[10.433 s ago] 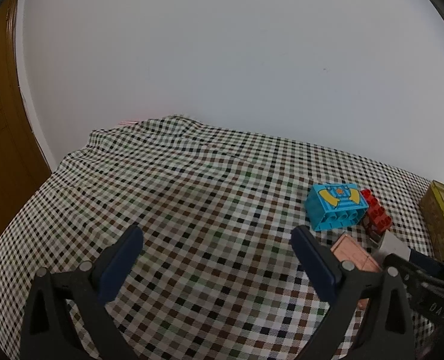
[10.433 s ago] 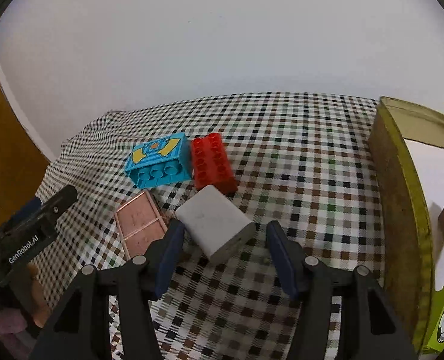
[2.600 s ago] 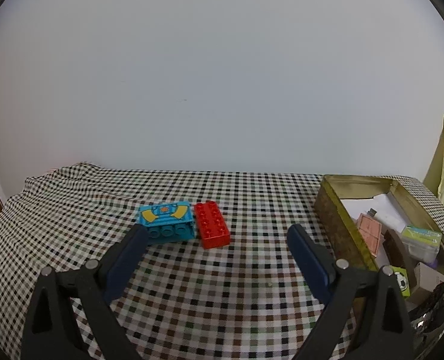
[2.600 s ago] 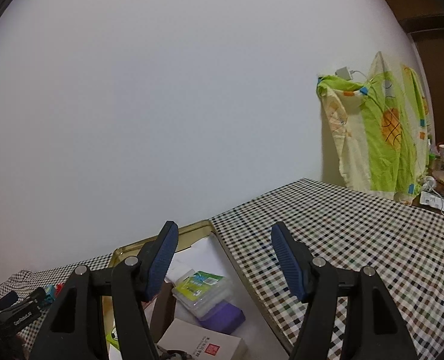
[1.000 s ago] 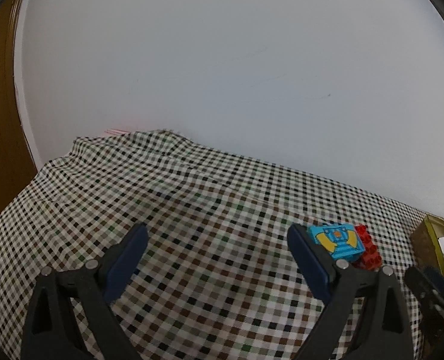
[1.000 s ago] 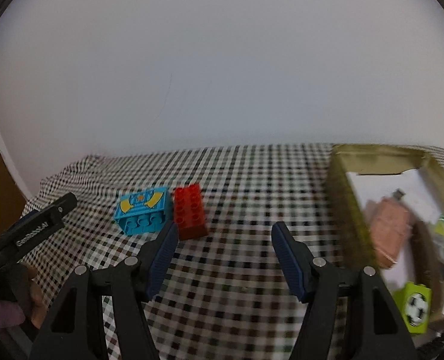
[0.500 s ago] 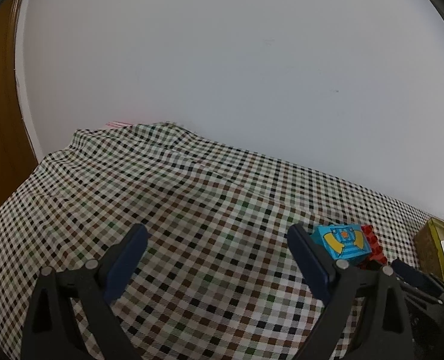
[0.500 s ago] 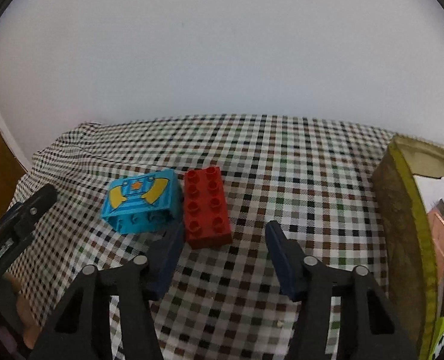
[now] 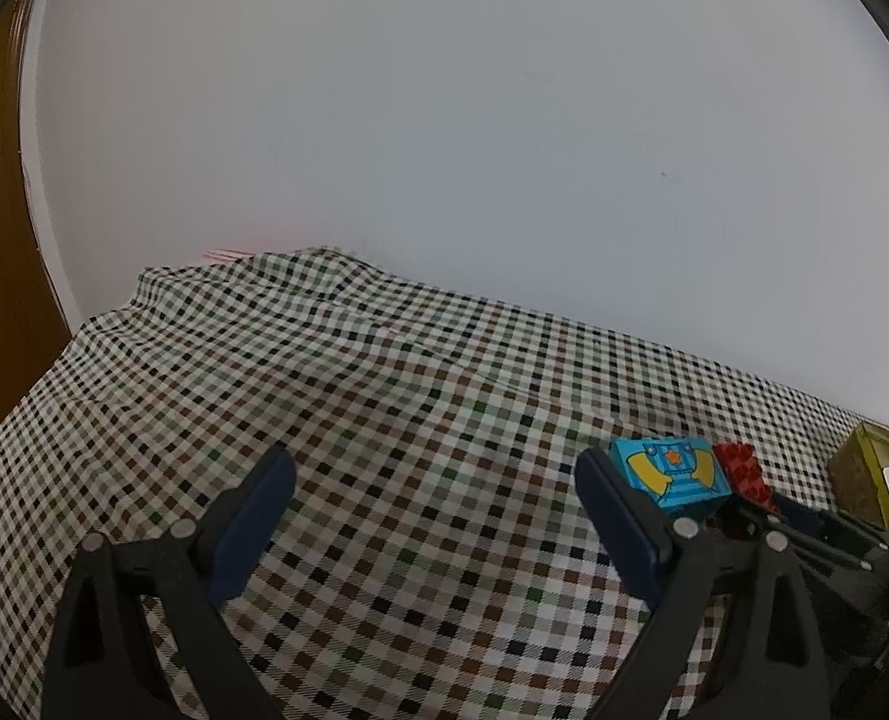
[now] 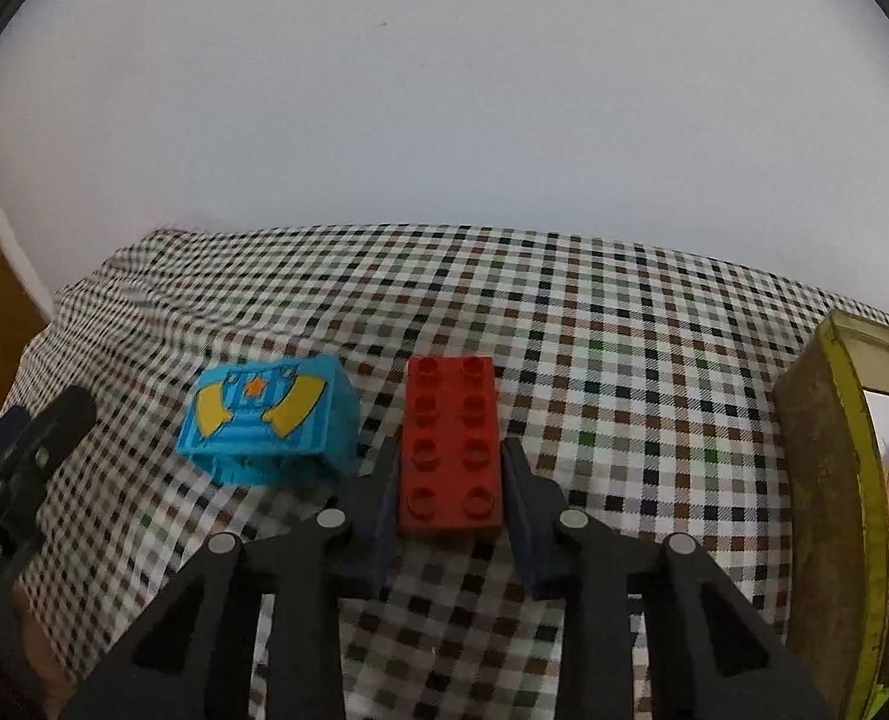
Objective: Organize rigid objects
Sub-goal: 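Move both grippers down to the blue block and red brick, then grasp the red brick with the right gripper while the left grasps the blue block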
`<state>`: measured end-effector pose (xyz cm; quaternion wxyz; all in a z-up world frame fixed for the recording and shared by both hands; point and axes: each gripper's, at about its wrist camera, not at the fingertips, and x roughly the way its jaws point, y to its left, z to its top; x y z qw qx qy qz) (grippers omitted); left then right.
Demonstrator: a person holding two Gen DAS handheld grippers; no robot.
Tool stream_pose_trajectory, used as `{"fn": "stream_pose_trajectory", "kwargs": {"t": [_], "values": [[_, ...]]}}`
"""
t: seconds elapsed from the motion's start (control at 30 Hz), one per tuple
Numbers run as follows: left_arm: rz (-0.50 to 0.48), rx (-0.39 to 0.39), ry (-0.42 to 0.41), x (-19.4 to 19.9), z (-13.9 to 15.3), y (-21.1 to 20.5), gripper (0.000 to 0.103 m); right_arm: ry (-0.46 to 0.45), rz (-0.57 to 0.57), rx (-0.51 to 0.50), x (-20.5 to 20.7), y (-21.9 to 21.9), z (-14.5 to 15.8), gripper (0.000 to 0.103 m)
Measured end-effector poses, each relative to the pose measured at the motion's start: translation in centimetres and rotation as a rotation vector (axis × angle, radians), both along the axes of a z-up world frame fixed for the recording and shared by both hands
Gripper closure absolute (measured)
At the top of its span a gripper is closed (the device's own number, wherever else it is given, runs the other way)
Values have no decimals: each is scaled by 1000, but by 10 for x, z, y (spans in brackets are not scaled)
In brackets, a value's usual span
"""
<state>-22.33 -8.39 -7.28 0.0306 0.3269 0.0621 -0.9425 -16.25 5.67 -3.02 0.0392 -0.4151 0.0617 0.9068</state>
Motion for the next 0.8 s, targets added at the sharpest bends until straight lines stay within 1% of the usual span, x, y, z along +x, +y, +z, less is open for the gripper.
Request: {"fn": "stream_pose_trajectory", "kwargs": {"t": [0.03,0.1,0.17,0.23,0.27,0.4,0.47,0.53,0.57,0.63,0.7,0.73,0.8], "values": [[-3,3,-2,1,1,1,7,11,8,-12,5,1,2,69],[-14,9,-3,1,1,1,7,73,21,-47,17,8,10,69],[-28,8,5,2,2,2,7,151,19,-11,36,6,22,69],[-61,6,21,5,4,6,7,211,4,24,58,5,32,69],[-79,11,26,5,3,8,7,241,-8,25,69,8,37,69],[-179,70,46,8,4,23,7,311,-58,16,91,15,50,69],[-210,51,50,6,3,37,7,346,-80,27,96,19,56,69],[-220,34,56,1,4,53,7,374,-96,42,100,19,62,69],[-219,35,48,-2,4,60,7,389,-104,52,102,20,65,69],[-208,40,3,-15,0,72,7,405,-109,66,104,22,68,69],[-202,61,-50,-28,-6,83,11,409,-114,58,104,26,71,69],[-198,59,-74,-34,-9,88,13,408,-120,47,104,29,71,69],[-180,20,-117,-42,-14,97,17,405,-132,42,99,29,70,69]]}}
